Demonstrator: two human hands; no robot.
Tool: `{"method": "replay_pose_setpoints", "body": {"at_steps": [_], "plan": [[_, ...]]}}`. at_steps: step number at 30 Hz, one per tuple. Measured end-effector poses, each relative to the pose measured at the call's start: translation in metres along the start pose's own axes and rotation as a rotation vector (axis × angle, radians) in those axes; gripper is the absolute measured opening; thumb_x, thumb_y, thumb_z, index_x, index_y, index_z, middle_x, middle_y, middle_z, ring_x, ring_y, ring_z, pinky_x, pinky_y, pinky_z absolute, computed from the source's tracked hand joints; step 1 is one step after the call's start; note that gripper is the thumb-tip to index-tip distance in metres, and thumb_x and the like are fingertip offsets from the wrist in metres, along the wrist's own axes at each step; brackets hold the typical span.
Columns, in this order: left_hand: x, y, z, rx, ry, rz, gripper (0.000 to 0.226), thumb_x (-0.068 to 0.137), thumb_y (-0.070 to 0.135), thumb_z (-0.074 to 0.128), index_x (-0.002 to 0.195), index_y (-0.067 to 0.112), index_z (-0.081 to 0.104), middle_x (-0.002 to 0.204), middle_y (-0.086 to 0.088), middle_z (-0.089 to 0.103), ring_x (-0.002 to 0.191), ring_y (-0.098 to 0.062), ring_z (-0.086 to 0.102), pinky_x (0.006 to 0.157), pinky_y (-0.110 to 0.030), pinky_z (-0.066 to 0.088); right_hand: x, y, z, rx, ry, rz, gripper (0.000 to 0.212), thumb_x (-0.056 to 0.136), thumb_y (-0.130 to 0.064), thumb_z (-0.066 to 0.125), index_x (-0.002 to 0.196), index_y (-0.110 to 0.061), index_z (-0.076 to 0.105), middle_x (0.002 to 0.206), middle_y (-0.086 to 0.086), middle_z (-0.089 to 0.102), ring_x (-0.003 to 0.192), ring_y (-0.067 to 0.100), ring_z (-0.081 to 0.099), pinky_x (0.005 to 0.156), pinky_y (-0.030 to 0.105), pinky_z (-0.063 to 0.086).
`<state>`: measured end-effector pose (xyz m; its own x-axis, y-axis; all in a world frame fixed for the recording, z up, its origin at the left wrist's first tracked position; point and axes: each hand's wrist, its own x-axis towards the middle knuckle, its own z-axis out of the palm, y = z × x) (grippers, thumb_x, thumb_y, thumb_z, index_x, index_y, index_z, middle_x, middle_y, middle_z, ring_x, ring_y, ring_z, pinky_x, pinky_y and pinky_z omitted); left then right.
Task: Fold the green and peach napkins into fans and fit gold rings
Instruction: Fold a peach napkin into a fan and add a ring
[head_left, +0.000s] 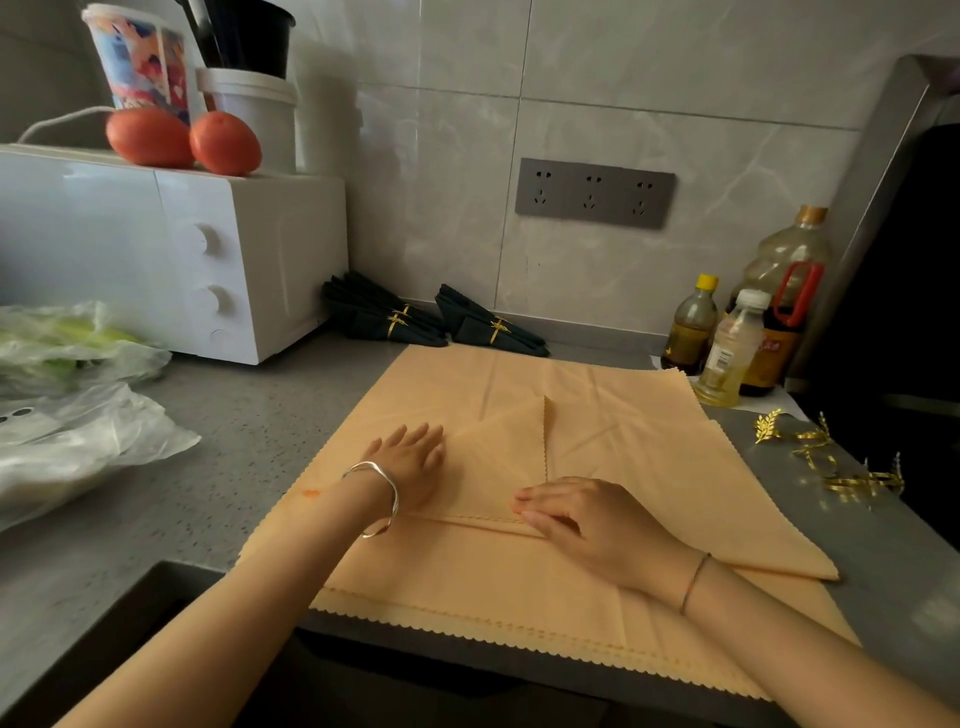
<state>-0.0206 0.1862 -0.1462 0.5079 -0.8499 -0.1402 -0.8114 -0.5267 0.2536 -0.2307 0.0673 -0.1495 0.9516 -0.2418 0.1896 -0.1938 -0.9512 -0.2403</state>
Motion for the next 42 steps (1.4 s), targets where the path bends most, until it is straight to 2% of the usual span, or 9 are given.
{"method": "replay_pose_setpoints", "body": {"at_steps": [4,8,11,13,16,22,32,38,42], "plan": [[0.007,-0.003,0.011,0.016,0.058,0.046,0.05,0.103,0.038,0.01,0.152,0.031,0.002,0.159,0.009,0.0,0.147,-0.014,-0.001,0.118,-0.035,-0.001,0.002,0.001,0.006,0.004,0.099,-0.06,0.047,0.091,-0.054,0.037,0.106,-0.028,0.072,0.112,-0.017,0.067,0.104,-0.002,0.059,0.097,0.02,0.038],[0.006,-0.003,0.018,0.084,0.089,0.058,0.051,0.103,0.04,0.011,0.152,0.031,-0.002,0.159,0.01,-0.004,0.147,-0.015,-0.003,0.118,-0.037,-0.001,0.017,0.003,0.001,0.085,0.196,-0.023,0.038,0.094,-0.047,0.045,0.071,-0.029,0.069,0.071,-0.016,0.066,0.07,0.002,0.057,0.078,0.027,0.047],[0.009,-0.004,0.018,0.104,0.088,0.06,0.052,0.102,0.041,0.011,0.152,0.031,-0.002,0.159,0.01,-0.005,0.147,-0.015,-0.004,0.118,-0.038,-0.001,0.053,0.001,0.0,0.201,0.2,0.066,0.027,0.099,-0.029,0.044,0.107,-0.028,0.069,0.112,-0.013,0.067,0.105,0.004,0.058,0.095,0.027,0.044],[0.008,-0.005,0.019,0.116,0.091,0.063,0.052,0.102,0.041,0.011,0.152,0.031,-0.003,0.159,0.01,-0.005,0.147,-0.015,-0.004,0.118,-0.038,-0.001,0.082,-0.001,0.005,0.144,0.108,0.082,0.037,0.101,-0.023,0.036,0.134,-0.016,0.051,0.141,-0.002,0.048,0.132,0.009,0.04,0.112,0.027,0.027],[0.008,-0.005,0.02,0.126,0.097,0.068,0.053,0.102,0.041,0.011,0.152,0.03,-0.003,0.159,0.009,-0.006,0.147,-0.015,-0.005,0.119,-0.038,-0.002,0.11,-0.001,0.019,0.015,-0.086,0.084,0.046,0.103,-0.023,0.025,0.148,-0.018,0.023,0.156,-0.005,0.019,0.144,0.007,0.012,0.119,0.03,0.005],[0.011,-0.006,0.023,0.123,0.123,0.071,0.052,0.102,0.042,0.012,0.151,0.032,-0.003,0.159,0.01,-0.007,0.147,-0.015,-0.005,0.118,-0.038,-0.002,0.111,0.02,0.032,-0.063,-0.251,0.113,0.052,0.103,-0.039,0.012,0.151,-0.023,0.001,0.158,-0.01,-0.005,0.144,0.003,-0.006,0.116,0.027,-0.006],[0.007,-0.005,0.019,0.112,0.103,0.068,0.053,0.102,0.043,0.011,0.152,0.031,-0.003,0.159,0.01,-0.006,0.147,-0.015,-0.005,0.118,-0.037,-0.001,0.119,0.068,0.015,-0.083,-0.246,0.297,0.055,0.102,-0.042,0.01,0.151,-0.019,-0.001,0.158,-0.006,-0.007,0.144,0.007,-0.007,0.116,0.031,-0.007],[0.005,0.002,0.01,0.097,0.013,0.04,0.06,0.099,0.053,0.013,0.151,0.031,-0.005,0.159,0.008,-0.008,0.147,-0.017,-0.007,0.118,-0.04,-0.003,0.106,0.09,-0.019,0.151,0.01,0.46,0.05,0.101,-0.035,0.033,0.148,-0.019,0.026,0.156,0.002,0.021,0.143,0.022,0.02,0.117,0.037,0.014],[0.009,0.02,0.008,0.107,0.017,0.053,0.067,0.096,0.06,0.014,0.152,0.027,-0.003,0.159,0.008,-0.004,0.147,-0.016,-0.005,0.119,-0.042,-0.005,0.076,0.128,-0.036,0.173,-0.064,0.645,0.064,0.091,-0.046,0.051,0.146,-0.022,0.029,0.15,0.001,0.032,0.135,0.025,0.034,0.112,0.041,0.028]]}}
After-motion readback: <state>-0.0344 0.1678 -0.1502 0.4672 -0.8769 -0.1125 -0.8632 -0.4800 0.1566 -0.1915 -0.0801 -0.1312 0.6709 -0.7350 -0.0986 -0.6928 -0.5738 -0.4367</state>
